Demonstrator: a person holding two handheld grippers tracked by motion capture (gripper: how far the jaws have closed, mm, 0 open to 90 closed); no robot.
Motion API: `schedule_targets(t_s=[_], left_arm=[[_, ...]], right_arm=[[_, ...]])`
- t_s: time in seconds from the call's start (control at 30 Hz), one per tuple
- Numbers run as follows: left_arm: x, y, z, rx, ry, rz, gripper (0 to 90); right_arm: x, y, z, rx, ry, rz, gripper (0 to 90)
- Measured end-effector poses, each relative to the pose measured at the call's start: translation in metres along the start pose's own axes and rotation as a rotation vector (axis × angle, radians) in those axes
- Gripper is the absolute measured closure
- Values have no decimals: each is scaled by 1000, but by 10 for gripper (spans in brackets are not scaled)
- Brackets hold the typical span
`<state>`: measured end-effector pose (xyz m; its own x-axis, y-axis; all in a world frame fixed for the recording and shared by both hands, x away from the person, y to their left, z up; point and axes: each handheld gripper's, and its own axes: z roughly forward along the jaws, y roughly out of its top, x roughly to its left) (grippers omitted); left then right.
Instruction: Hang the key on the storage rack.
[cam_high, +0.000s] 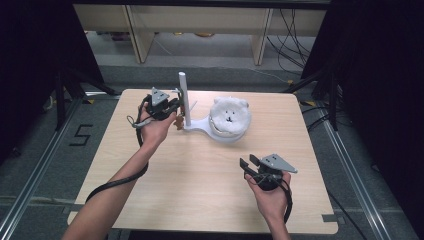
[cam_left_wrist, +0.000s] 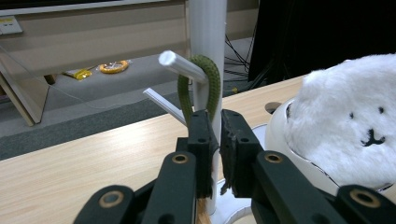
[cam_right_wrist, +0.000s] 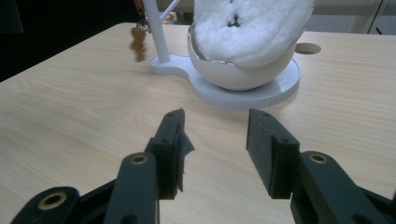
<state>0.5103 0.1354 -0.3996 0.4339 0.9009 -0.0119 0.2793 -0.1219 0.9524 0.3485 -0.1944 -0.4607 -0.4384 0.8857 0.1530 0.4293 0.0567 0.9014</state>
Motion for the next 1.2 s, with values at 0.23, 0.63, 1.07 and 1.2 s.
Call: schedule_targets(t_s=[0.23, 0.63, 1.07, 1.2], left_arm=[[-2, 1, -4, -1, -16, 11, 791], [-3, -2, -34, 48, -86, 55, 603], [22, -34, -73, 107, -89, 68, 472], [28, -53, -90, 95, -103, 51, 452]], right_arm=[[-1, 0, 0, -2, 0, -6, 577], [-2, 0, -3, -3, -22, 17, 564], [-12, -1, -3, 0, -37, 2, 551], [-15, -2, -3, 1, -42, 5, 545]])
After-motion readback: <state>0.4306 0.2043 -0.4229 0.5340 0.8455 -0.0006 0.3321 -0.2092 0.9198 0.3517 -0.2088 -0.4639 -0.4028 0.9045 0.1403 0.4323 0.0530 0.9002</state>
